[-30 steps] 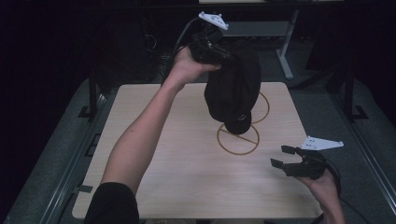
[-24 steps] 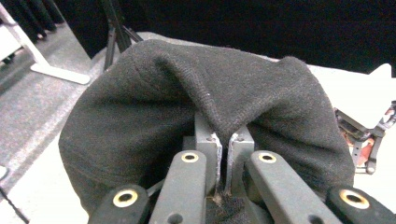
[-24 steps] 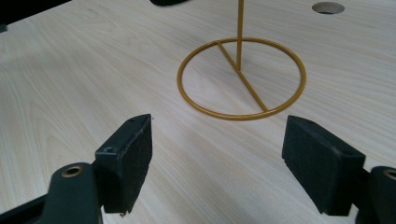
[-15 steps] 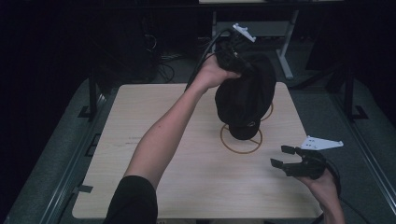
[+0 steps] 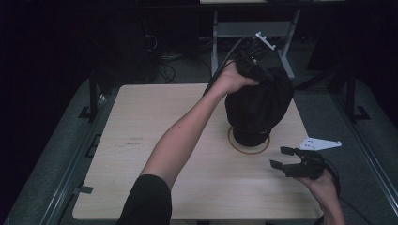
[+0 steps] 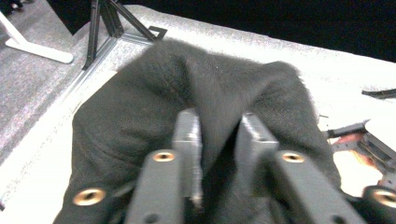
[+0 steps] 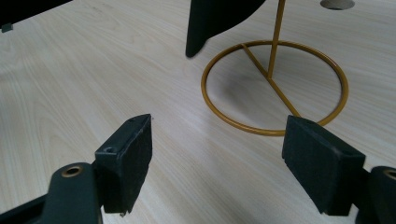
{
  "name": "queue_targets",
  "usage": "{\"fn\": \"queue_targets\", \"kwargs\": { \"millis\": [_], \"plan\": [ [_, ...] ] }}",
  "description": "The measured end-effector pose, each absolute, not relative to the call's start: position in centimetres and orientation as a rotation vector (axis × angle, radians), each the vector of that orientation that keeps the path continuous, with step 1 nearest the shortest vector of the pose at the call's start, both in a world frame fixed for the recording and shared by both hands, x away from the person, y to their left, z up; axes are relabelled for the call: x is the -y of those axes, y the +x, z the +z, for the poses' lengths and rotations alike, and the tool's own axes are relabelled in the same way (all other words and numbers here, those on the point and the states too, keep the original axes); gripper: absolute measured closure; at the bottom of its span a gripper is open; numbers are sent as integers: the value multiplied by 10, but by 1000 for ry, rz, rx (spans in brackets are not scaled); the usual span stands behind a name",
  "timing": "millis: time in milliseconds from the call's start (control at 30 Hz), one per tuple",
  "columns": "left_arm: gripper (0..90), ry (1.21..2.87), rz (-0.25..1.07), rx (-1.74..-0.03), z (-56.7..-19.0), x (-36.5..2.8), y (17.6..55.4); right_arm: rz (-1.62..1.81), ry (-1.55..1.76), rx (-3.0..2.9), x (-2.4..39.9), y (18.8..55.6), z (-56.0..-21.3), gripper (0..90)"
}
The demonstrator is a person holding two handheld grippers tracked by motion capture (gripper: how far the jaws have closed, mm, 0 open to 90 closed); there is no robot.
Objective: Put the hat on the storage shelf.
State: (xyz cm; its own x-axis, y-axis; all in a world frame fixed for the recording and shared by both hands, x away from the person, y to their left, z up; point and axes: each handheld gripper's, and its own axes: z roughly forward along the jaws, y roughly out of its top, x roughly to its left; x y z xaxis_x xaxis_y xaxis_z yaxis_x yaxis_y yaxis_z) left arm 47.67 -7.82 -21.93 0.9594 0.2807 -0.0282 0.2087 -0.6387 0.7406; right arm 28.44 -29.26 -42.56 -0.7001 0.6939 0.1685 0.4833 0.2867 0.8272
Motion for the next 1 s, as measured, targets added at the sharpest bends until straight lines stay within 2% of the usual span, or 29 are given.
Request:
{"fn": "queue_targets", "kwargs": {
  "millis": [400, 733, 1000],
  "plan": [
    [402, 2279, 122, -368, -225, 89, 475, 1383, 1092, -2320, 294, 283, -425, 239],
    [329, 2244, 135, -360, -216, 81, 472, 1377, 1091, -2322, 295, 283, -425, 239],
    [330, 2265, 146, -372, -212, 67, 469, 1382, 1096, -2313, 295, 282, -425, 236]
  ]
}}
